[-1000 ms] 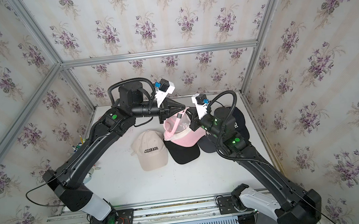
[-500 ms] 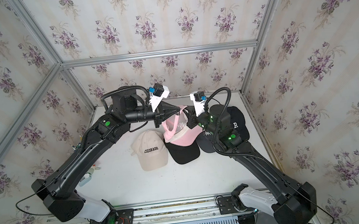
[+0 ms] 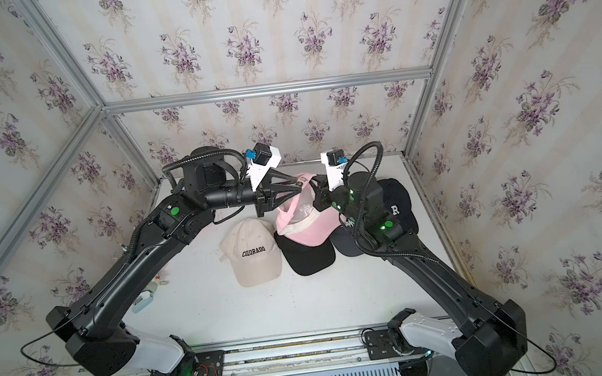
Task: Open the adjustable buckle of the baseball cap
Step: Open the adjustable buckle on the baseball cap.
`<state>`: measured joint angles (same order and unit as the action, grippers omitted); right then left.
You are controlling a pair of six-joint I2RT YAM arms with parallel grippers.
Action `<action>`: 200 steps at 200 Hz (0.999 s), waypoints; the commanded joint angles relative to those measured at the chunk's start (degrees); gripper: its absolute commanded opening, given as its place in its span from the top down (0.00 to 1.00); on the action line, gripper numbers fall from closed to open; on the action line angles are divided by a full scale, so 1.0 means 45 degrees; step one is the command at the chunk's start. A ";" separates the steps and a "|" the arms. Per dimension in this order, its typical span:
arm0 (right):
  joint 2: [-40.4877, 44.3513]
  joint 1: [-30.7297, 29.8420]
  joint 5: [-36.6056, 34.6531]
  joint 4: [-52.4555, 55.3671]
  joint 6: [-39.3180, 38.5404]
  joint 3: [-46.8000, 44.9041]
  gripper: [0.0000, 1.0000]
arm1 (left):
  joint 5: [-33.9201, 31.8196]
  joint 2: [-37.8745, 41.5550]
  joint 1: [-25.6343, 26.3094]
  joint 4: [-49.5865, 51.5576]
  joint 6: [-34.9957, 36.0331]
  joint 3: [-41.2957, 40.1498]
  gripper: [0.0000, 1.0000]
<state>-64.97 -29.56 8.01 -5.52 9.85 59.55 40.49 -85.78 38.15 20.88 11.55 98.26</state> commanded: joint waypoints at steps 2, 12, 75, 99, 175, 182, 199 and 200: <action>0.0082 0.0007 0.0008 -0.0303 0.0115 0.0270 1.00 | -0.0405 0.0139 -0.0001 -0.0384 0.0109 -0.0064 0.56; 0.0082 0.0007 -0.0031 -0.0207 0.0116 0.0391 1.00 | -0.0693 0.0295 0.0006 -0.0647 0.0087 -0.0203 0.52; -0.0321 0.0007 -0.0198 0.0588 0.0175 0.1160 1.00 | -0.3326 0.2039 0.0018 -0.2350 0.0026 -0.1558 0.32; -0.0454 0.0007 -0.0218 0.0794 0.0154 0.1399 1.00 | -0.4217 0.2524 0.0018 -0.2315 0.0394 -0.2063 0.32; -0.0738 0.0016 -0.0003 0.1226 0.0151 0.2152 1.00 | -0.3394 0.2492 0.0385 -0.2794 0.0045 -0.3827 0.49; -0.0733 0.0017 0.0013 0.1263 0.0156 0.2157 1.00 | -0.3395 0.2433 0.0389 -0.2937 -0.0021 -0.3944 0.50; -0.0719 0.0007 0.0038 0.1341 0.0136 0.2234 1.00 | -0.3289 0.2278 0.0409 -0.3249 -0.0211 -0.4161 0.50; -0.0719 0.0007 0.0047 0.1352 0.0136 0.2235 1.00 | -0.3272 0.2262 0.0409 -0.3271 -0.0217 -0.4170 0.50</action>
<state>-68.27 -29.56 7.40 1.52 10.50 68.93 24.18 -74.87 39.99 11.25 12.25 80.38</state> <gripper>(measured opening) 0.049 0.496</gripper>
